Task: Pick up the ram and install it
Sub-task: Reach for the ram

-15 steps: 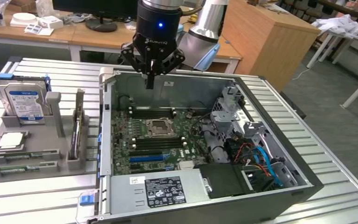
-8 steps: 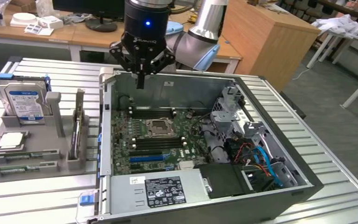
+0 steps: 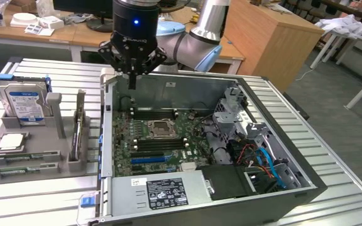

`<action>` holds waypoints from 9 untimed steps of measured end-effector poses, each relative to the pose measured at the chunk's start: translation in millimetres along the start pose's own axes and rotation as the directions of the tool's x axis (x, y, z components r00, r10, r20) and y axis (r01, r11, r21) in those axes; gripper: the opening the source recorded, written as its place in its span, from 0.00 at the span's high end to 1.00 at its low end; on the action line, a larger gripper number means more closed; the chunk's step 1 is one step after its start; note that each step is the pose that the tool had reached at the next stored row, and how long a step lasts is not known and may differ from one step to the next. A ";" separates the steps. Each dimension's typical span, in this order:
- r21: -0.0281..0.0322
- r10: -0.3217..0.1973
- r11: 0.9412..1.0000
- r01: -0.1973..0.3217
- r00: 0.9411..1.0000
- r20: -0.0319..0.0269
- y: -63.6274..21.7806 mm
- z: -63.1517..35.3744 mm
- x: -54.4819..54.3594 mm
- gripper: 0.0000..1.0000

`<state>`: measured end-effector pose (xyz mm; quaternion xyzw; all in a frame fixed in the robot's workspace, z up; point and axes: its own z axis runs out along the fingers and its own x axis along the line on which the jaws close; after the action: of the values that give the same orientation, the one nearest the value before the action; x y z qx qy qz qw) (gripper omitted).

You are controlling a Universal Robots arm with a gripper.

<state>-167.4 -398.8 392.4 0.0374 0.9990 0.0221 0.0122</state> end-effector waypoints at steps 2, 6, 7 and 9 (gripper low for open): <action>0.000 0.000 1.000 0.000 1.000 0.000 -0.4 0.0 4.6 0.89; 0.000 0.000 1.000 0.000 1.000 -0.001 -1.0 0.1 13.6 0.89; 0.000 0.000 1.000 0.000 1.000 -0.001 -1.2 0.2 15.7 0.89; 0.000 0.000 1.000 0.000 1.000 -0.002 -1.5 0.3 19.6 0.89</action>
<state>-187.1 -398.9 391.6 0.0374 0.9990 0.0220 0.0111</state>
